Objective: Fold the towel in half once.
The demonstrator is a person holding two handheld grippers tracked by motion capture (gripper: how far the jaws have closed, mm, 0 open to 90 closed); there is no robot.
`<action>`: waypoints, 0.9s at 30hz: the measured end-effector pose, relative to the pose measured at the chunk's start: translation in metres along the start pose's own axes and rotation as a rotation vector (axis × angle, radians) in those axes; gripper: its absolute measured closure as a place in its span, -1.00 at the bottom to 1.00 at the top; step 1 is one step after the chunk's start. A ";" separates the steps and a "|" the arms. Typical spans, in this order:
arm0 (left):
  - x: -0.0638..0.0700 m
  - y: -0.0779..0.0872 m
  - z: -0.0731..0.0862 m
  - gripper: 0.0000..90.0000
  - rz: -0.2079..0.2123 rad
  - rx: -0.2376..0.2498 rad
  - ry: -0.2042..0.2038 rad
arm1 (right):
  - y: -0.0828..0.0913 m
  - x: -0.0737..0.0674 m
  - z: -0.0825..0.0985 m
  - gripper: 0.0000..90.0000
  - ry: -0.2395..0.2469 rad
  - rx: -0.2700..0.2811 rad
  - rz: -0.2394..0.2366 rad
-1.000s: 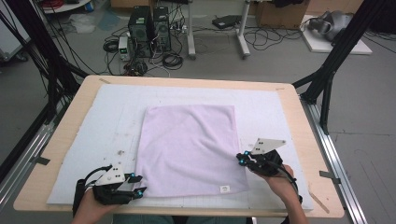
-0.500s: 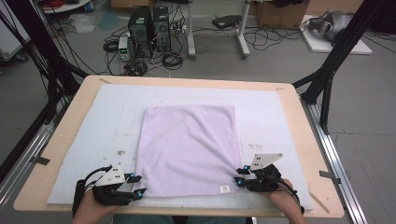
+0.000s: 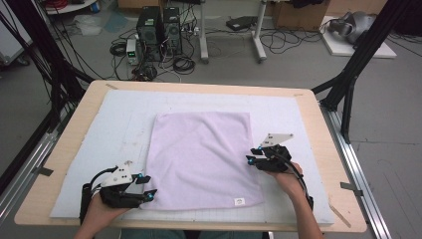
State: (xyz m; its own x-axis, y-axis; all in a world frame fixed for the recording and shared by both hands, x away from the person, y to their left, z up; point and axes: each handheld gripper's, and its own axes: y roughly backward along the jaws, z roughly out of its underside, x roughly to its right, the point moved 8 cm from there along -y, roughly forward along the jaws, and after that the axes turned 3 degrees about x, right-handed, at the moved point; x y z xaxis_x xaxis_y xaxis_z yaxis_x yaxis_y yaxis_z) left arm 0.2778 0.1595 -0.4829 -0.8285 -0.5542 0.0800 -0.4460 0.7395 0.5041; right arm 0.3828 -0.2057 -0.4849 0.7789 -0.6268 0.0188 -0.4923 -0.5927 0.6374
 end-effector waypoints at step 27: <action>-0.072 -0.014 -0.048 0.06 -0.196 0.045 0.042 | 0.006 0.018 -0.020 0.27 -0.018 0.054 -0.007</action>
State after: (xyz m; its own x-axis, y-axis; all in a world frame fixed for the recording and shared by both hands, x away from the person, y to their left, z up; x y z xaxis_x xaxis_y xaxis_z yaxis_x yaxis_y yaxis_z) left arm 0.3598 0.1703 -0.4546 -0.7100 -0.7039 0.0207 -0.6125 0.6317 0.4752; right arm 0.4014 -0.2102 -0.4654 0.7757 -0.6311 0.0003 -0.5074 -0.6235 0.5948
